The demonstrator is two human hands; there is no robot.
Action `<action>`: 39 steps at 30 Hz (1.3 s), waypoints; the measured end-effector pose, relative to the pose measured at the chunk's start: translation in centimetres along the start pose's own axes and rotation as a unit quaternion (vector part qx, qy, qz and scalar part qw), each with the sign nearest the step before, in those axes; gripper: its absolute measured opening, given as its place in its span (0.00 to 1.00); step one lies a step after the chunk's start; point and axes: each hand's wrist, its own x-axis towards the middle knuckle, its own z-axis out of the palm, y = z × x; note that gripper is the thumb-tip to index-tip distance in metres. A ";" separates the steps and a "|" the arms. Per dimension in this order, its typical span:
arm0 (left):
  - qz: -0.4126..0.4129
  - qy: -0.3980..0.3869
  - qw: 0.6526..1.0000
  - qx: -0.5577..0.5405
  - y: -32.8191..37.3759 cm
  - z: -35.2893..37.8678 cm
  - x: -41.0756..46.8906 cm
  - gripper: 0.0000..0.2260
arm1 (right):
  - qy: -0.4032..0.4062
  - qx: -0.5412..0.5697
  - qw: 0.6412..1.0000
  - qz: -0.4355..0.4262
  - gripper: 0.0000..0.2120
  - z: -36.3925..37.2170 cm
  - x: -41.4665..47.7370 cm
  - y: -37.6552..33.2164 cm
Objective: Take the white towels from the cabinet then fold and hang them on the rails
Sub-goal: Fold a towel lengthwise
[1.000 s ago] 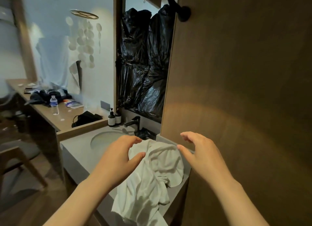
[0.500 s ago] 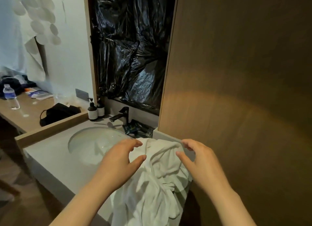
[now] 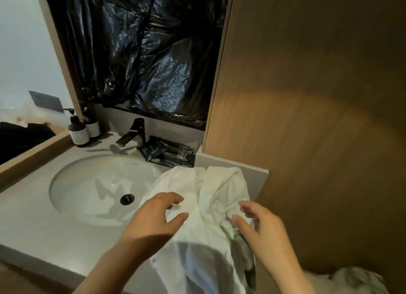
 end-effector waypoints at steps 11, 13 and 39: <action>-0.013 -0.004 1.000 -0.024 -2.1 3.6 2.7 0.14 | -0.030 0.095 0.993 0.063 0.17 2.7 3.1 3.2; -0.023 -0.013 0.999 -0.031 -2.3 4.0 3.2 0.14 | -0.017 0.104 0.991 0.083 0.14 3.3 3.3 3.7; 0.111 -0.147 0.981 -0.058 -6.4 2.2 8.2 0.11 | 0.036 0.122 0.983 0.132 0.11 8.8 1.8 1.8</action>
